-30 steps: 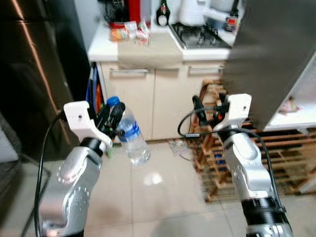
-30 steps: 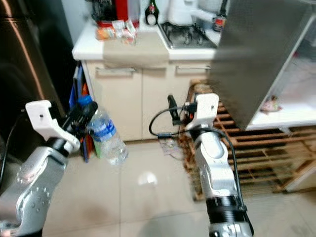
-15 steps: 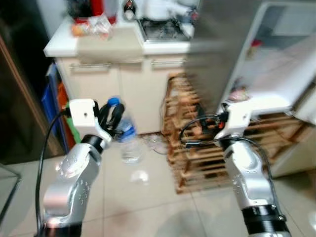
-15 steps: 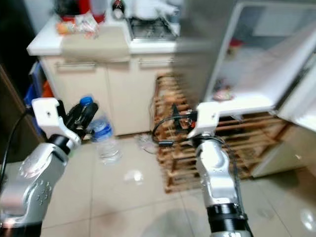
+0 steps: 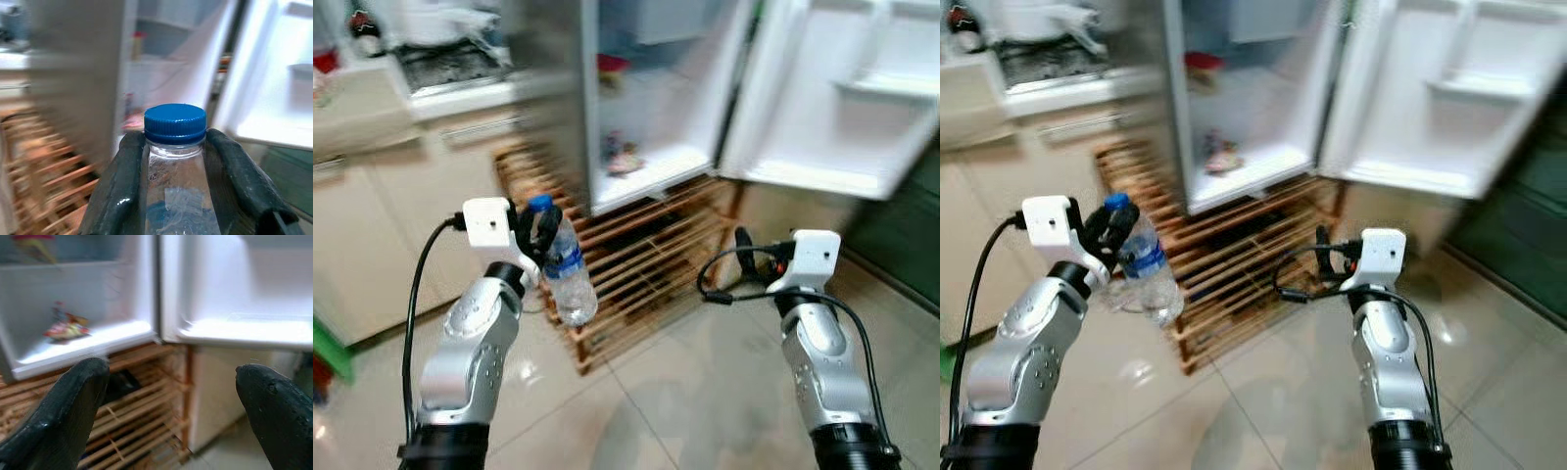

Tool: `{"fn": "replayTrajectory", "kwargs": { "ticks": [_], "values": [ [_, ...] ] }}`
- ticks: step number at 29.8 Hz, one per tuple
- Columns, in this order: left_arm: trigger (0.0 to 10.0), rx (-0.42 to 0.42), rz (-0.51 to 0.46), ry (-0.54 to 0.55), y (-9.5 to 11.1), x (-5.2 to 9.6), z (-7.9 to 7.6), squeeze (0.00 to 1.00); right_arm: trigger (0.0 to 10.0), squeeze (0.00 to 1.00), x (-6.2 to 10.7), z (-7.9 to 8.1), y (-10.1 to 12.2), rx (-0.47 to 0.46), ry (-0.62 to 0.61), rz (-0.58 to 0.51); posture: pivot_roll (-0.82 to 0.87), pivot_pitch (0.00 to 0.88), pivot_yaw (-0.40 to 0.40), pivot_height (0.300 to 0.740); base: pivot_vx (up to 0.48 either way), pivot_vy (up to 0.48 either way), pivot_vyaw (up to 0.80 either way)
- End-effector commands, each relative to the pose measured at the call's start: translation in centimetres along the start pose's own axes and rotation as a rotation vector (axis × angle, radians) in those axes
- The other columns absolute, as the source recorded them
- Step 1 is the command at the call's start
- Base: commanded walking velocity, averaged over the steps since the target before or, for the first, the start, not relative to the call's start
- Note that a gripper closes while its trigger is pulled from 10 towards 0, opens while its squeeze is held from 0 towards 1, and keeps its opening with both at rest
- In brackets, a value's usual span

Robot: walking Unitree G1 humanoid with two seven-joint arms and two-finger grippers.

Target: Restocking fridge

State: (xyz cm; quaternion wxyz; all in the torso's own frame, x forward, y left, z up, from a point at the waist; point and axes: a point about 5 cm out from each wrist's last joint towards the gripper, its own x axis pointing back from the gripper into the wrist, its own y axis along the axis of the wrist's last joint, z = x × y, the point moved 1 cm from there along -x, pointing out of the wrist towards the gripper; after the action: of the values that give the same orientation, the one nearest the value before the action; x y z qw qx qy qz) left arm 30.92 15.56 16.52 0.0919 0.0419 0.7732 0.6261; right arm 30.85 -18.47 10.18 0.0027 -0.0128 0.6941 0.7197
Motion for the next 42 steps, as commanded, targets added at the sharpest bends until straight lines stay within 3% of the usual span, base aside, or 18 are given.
{"fn": "replayTrajectory", "kwargs": {
  "ticks": [1, 17, 26, 42],
  "values": [
    [10.0, -0.006, -0.033, -0.032, 0.7, -0.5, -0.6, 0.0, 10.0, 0.0, -0.1, -0.1, 0.1, 0.001, -0.003, -0.006, -0.13, 0.0, 0.035, 0.74, 0.0, 0.0, -0.71],
    [10.0, 0.012, -0.093, -0.112, 1.1, -1.2, -2.1, 0.0, 10.0, 0.0, 0.2, -0.7, 0.5, 0.046, -0.018, -0.048, -0.15, 0.0, 0.045, 0.74, 0.407, 0.0, -0.12],
    [10.0, 0.026, -0.1, -0.167, 0.9, -1.5, -2.8, 0.0, 10.0, 0.0, 0.7, -1.0, 0.1, 0.022, -0.032, -0.032, -0.17, 0.0, 0.052, 0.74, 0.48, 0.0, 0.0],
    [10.0, 0.047, -0.115, -0.234, 1.2, -1.8, -4.0, 0.0, 10.0, 0.0, 0.7, -0.7, 0.2, 0.037, -0.02, -0.029, -0.17, 0.0, 0.058, 0.74, 0.48, 0.0, -0.6]
  ]
}}
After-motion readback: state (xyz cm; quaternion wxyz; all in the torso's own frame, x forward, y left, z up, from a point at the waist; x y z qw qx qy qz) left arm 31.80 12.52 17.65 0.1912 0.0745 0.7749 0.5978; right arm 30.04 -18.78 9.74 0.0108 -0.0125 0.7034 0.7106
